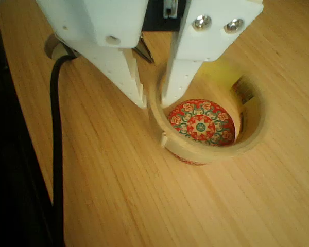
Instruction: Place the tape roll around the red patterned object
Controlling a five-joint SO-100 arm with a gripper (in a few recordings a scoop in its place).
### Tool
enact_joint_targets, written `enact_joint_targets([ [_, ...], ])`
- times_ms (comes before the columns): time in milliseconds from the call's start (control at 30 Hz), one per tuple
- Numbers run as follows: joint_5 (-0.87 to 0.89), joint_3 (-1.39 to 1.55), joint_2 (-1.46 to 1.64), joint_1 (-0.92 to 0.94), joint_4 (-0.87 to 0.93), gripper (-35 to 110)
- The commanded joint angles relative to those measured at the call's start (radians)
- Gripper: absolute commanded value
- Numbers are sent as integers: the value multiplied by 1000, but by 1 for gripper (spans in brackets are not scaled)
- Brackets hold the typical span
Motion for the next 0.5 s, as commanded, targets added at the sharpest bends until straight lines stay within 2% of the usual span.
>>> enact_joint_targets([
  [0, -18, -38, 48, 9, 5, 9],
  [167, -8, -41, 48, 11, 5, 12],
  [467, -5, 11, 161, -28, 6, 29],
])
